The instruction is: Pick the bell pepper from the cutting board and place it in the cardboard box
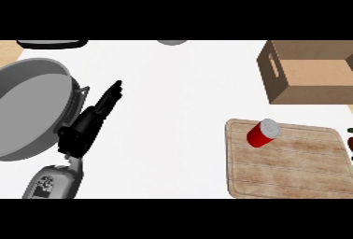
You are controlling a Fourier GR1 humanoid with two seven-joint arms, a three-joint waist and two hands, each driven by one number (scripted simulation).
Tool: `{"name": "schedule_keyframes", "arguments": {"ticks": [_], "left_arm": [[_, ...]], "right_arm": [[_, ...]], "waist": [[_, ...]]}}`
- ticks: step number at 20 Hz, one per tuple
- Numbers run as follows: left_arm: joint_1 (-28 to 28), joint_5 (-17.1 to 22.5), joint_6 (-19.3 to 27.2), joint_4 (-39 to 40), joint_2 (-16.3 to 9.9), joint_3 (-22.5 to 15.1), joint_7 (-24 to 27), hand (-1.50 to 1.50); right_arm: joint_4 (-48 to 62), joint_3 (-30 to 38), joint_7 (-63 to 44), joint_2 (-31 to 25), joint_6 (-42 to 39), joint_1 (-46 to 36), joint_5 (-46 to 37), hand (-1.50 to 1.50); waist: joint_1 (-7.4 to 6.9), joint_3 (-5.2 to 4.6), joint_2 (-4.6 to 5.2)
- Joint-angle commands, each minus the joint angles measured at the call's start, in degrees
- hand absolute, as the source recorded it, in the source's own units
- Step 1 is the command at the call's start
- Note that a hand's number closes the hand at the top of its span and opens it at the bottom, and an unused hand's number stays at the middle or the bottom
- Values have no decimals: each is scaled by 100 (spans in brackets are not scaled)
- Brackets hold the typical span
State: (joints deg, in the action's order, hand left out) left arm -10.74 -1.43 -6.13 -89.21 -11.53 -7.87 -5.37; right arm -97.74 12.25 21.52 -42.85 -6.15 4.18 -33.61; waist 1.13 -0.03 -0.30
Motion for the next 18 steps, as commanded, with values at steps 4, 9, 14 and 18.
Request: {"name": "schedule_keyframes", "arguments": {"ticks": [4,9,14,18], "left_arm": [[45,0,-83,-170,3,42,-115,0],[-94,-77,-258,188,32,83,183,0],[-56,-329,-26,-156,318,-116,-197,0],[-188,-386,-70,304,422,-11,168,0]], "right_arm": [[-1249,1491,-376,-126,-886,368,1502,150],[-1078,2014,-982,-19,-1269,35,1974,150],[-214,2066,-1300,-397,-1270,-833,1705,150],[-30,1363,-1908,-205,-1109,-1513,1340,150]], "waist": [[14,-3,-5],[-68,0,22],[-137,3,31],[-152,1,38]]}}
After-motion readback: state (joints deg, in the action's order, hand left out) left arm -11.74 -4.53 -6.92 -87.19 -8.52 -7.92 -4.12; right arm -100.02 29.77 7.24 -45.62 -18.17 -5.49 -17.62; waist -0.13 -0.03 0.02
